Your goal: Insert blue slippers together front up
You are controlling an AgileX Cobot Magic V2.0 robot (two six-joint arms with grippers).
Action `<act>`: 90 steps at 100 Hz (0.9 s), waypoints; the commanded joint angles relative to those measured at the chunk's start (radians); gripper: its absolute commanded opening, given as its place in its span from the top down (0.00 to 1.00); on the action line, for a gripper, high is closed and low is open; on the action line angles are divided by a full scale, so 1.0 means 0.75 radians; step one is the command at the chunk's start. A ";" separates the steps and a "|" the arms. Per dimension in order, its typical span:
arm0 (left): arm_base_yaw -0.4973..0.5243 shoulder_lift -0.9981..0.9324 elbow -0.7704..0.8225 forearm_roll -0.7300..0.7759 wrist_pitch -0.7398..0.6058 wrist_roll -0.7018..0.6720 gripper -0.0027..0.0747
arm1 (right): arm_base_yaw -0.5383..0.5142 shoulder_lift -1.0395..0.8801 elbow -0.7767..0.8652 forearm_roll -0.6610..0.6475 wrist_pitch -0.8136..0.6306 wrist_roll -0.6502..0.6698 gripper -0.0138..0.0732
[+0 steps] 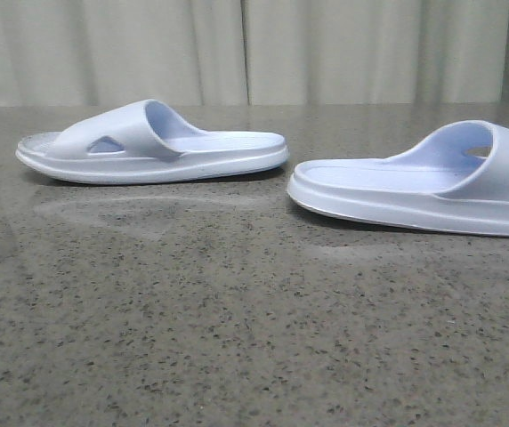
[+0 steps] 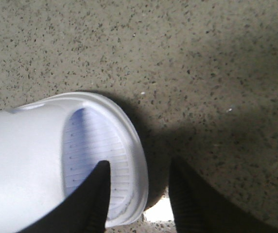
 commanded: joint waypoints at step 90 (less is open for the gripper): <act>-0.008 0.082 -0.102 -0.182 -0.068 0.073 0.52 | -0.031 0.256 -0.042 0.340 0.123 -0.337 0.96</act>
